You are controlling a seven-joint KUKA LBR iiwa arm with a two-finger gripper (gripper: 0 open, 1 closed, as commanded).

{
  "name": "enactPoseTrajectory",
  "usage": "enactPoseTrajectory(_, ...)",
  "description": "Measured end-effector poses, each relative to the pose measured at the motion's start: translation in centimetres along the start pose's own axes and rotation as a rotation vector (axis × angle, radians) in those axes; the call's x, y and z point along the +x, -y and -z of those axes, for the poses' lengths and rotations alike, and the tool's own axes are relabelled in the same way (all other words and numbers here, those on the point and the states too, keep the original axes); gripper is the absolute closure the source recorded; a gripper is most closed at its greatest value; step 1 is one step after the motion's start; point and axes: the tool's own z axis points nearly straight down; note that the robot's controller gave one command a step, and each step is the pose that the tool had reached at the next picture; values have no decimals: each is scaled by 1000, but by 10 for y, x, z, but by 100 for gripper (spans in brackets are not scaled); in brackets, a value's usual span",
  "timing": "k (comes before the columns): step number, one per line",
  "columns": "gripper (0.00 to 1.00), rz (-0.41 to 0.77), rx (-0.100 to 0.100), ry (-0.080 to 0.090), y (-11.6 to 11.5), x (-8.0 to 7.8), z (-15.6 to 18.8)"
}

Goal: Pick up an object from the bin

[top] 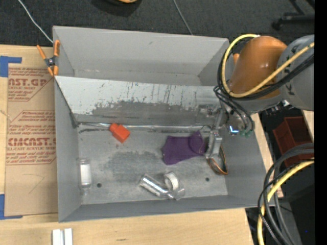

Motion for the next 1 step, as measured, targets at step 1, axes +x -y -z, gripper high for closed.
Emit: enactPoseTrajectory(1, 0, 1, 1, 7, 0, -1, 5)
